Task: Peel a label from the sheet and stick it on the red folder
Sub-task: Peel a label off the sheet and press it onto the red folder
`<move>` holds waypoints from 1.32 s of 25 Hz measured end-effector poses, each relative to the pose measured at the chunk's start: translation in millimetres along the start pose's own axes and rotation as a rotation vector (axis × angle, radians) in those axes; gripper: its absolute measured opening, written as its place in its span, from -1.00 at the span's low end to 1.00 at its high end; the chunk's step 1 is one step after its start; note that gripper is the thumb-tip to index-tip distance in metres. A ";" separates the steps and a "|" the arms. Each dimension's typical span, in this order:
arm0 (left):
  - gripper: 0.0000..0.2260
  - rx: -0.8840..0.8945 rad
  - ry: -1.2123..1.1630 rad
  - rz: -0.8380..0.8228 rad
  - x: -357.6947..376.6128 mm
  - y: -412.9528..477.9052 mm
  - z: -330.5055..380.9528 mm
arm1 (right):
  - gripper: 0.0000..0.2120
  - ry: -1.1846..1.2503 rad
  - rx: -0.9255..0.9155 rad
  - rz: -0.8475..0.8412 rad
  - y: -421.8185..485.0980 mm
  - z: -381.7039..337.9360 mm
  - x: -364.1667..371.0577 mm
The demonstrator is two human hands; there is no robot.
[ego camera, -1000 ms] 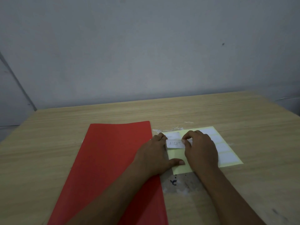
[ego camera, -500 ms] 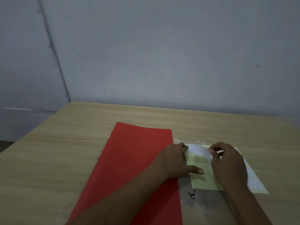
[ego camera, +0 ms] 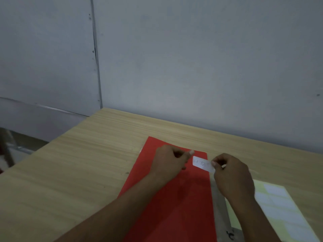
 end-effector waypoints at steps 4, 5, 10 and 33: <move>-0.86 -0.080 0.027 -0.005 -39.0 13.3 -21.0 | -0.93 0.031 -0.050 -0.051 2.5 -39.2 36.3; -0.87 -0.094 0.037 0.002 -47.6 16.8 -25.5 | -0.93 0.039 -0.051 -0.061 3.6 -47.1 44.1; -0.92 -0.131 0.037 0.040 -76.3 27.9 -43.2 | -0.90 0.107 -0.053 -0.125 11.6 -71.5 76.9; -0.90 0.056 0.443 0.213 -78.8 41.3 -92.4 | -0.82 0.177 0.139 -0.082 13.6 -83.9 158.8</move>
Point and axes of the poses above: each hand's wrist, its own y-axis towards the middle knuckle, its own x-axis out of the palm, z = x × y, the point moved 1 cm from there along y, towards the middle knuckle, and after that the axes turned 4 degrees about x, right-handed, at the moved point
